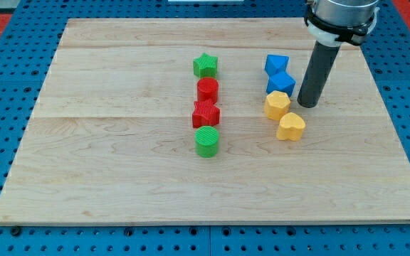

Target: Nudge the blue cube a bit up

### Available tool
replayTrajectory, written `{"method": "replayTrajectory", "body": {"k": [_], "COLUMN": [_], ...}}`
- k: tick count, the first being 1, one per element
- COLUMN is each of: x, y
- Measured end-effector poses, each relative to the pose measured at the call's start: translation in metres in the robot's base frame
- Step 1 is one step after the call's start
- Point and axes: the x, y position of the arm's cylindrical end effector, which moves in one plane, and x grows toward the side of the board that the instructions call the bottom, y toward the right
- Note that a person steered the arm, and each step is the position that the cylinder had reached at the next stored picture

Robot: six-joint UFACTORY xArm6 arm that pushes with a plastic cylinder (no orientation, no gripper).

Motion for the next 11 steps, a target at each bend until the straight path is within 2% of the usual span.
{"method": "replayTrajectory", "body": {"k": [5,7,9,11], "x": [-0.005,-0.005,-0.006,-0.019], "y": [0.05,0.046,-0.015,-0.015]}}
